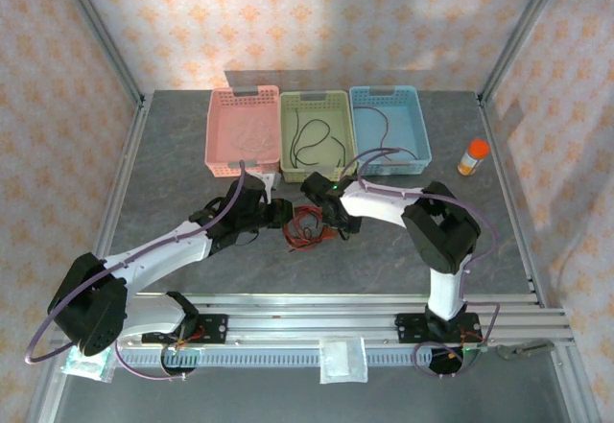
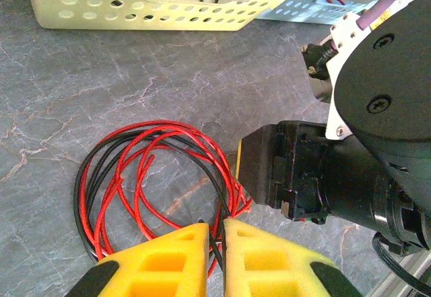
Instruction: Untangle the cables
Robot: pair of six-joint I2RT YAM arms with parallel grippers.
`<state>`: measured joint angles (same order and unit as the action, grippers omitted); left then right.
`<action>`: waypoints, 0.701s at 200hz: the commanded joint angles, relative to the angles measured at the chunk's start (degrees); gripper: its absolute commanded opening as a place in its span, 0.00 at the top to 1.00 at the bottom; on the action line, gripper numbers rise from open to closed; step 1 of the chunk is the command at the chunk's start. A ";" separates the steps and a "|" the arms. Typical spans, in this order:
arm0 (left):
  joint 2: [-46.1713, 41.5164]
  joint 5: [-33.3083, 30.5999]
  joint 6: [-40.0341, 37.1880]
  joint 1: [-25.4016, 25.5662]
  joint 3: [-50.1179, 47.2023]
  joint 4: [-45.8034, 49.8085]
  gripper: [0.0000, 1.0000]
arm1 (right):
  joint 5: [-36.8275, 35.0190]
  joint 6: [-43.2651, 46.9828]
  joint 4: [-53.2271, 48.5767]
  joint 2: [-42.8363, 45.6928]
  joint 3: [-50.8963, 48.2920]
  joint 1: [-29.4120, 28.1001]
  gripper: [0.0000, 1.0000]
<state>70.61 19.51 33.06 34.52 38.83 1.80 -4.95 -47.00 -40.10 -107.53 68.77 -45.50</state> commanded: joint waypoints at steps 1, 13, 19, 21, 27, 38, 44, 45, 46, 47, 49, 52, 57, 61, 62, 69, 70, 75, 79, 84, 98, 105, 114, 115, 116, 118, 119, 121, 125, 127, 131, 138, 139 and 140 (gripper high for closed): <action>-0.10 0.10 -0.67 0.19 -0.68 -1.80 0.85 | 0.06 -0.90 0.65 -0.40 -1.68 -0.34 0.65; -0.08 0.03 -0.63 0.22 -0.53 -1.80 0.85 | 0.74 -1.20 1.72 -0.33 -2.56 -0.29 0.66; -0.01 0.00 -0.63 0.19 -0.42 -1.80 0.85 | 1.10 -1.34 2.30 -0.16 -3.14 -0.25 0.66; 0.02 0.05 -0.74 0.19 -0.33 -1.80 0.85 | 1.26 -1.38 2.54 -0.10 -3.32 -0.24 0.67; 0.12 0.09 -0.72 0.19 -0.22 -1.80 0.85 | 1.75 -1.57 3.29 -0.02 -4.03 -0.14 0.67; 0.36 0.19 -0.64 0.19 -0.07 -1.89 0.85 | 2.75 -1.98 4.65 0.32 -5.32 -0.02 0.69; 0.51 0.22 -0.76 0.19 0.10 -1.89 0.85 | 3.28 -2.17 5.29 0.51 -6.01 0.10 0.69; 0.55 0.20 -0.78 0.19 0.15 -1.89 0.85 | 3.37 -2.19 5.42 0.54 -6.10 0.12 0.70; 0.61 0.24 -0.75 0.19 0.13 -1.89 0.85 | 3.41 -2.25 5.49 0.55 -6.24 0.13 0.70; 0.64 0.21 -0.78 0.19 0.12 -1.89 0.85 | 3.48 -2.28 5.57 0.56 -6.35 0.14 0.70; 0.73 0.23 -0.73 0.19 0.15 -1.89 0.85 | 3.57 -2.30 5.69 0.60 -6.54 0.14 0.71; 0.77 0.24 -0.72 0.19 0.19 -1.89 0.85 | 3.69 -2.38 5.91 0.63 -6.82 0.17 0.71; 0.94 0.26 -0.71 0.19 0.26 -2.04 0.85 | 3.85 -2.48 6.22 0.67 -7.18 0.17 0.73; 1.07 0.27 -0.71 0.19 0.28 -2.21 0.85 | 3.89 -2.59 6.38 0.69 -7.51 0.15 0.74; 1.09 0.31 -0.76 0.19 0.33 -2.23 0.85 | 3.89 -2.62 6.41 0.67 -7.56 0.19 0.75; 1.32 0.50 -0.72 0.24 0.46 -2.39 0.85 | 3.85 -2.78 6.60 0.87 -8.04 0.29 0.77; 1.35 0.56 -0.72 0.22 0.50 -2.41 0.85 | 3.83 -2.81 6.69 0.85 -8.08 0.26 0.77; 1.53 0.53 -0.71 0.25 0.61 -2.57 0.85 | 3.81 -2.90 6.82 0.99 -8.36 0.23 0.79; 1.63 0.63 -0.67 0.20 0.63 -2.74 0.85 | 3.81 -2.99 6.91 1.15 -8.54 0.23 0.79; 1.76 0.72 -0.63 0.20 0.72 -3.00 0.85 | 3.70 -3.13 7.08 1.37 -8.72 0.25 0.81; 2.12 0.89 -0.70 0.28 1.06 -3.79 0.85 | 3.46 -3.31 7.34 2.55 -8.91 0.32 0.86; 2.25 0.99 -0.73 0.33 1.30 -4.35 0.85 | 3.25 -3.34 7.79 3.56 -8.91 0.32 0.89; 2.37 0.97 -0.74 0.28 1.38 -5.50 0.85 | 2.73 -3.53 8.16 5.31 -8.76 0.32 0.92; 2.40 1.02 -0.73 0.28 1.40 -5.67 0.85 | 2.65 -3.53 8.22 5.40 -8.71 0.32 0.92; 2.37 0.99 -0.72 0.28 1.41 -5.80 0.85 | 2.57 -3.53 8.29 5.66 -8.68 0.32 0.92; 2.35 1.02 -0.67 0.28 1.42 -6.12 0.85 | 2.47 -3.47 8.39 6.12 -8.62 0.32 0.93; 2.34 1.04 -0.65 0.28 1.42 -6.29 0.85 | 2.43 -3.41 8.47 6.29 -8.58 0.32 0.93; 2.34 1.05 -0.63 0.28 1.38 -6.57 0.85 | 2.41 -3.33 8.63 6.74 -8.53 0.32 0.94; 2.42 1.14 -0.69 0.28 1.49 -7.08 0.85 | 2.25 -3.22 9.07 7.57 -8.36 0.32 0.94; 2.43 1.21 -0.69 0.28 1.55 -7.36 0.85 | 2.23 -3.13 9.18 8.01 -8.27 0.32 0.94; 2.65 1.30 -0.71 0.27 1.61 -7.78 0.85 | 2.11 -3.01 9.52 8.86 -8.15 0.33 0.95; 2.93 1.39 -0.82 0.28 1.88 -8.40 0.85 | 1.97 -2.88 10.08 10.60 -7.91 0.32 0.97; 2.94 1.40 -0.86 0.28 1.91 -8.49 0.85 | 1.97 -2.88 10.08 10.60 -7.91 0.32 0.97; 2.99 1.36 -0.83 0.28 1.93 -8.57 0.85 | 1.92 -2.85 10.15 10.81 -7.84 0.32 0.98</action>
<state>72.64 19.68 33.06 34.52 38.85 -1.65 -2.59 -49.56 -30.30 -101.69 61.25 -45.28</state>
